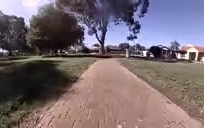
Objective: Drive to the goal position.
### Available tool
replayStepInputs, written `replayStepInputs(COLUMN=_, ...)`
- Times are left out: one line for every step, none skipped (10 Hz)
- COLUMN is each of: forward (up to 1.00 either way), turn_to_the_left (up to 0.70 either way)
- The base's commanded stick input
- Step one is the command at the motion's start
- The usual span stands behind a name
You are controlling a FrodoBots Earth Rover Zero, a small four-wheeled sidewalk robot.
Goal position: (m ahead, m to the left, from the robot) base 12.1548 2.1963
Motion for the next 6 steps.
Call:
replayStepInputs(forward=0.70, turn_to_the_left=0.00)
replayStepInputs(forward=0.70, turn_to_the_left=0.00)
replayStepInputs(forward=0.70, turn_to_the_left=0.00)
replayStepInputs(forward=0.70, turn_to_the_left=0.00)
replayStepInputs(forward=0.70, turn_to_the_left=0.00)
replayStepInputs(forward=0.70, turn_to_the_left=0.00)
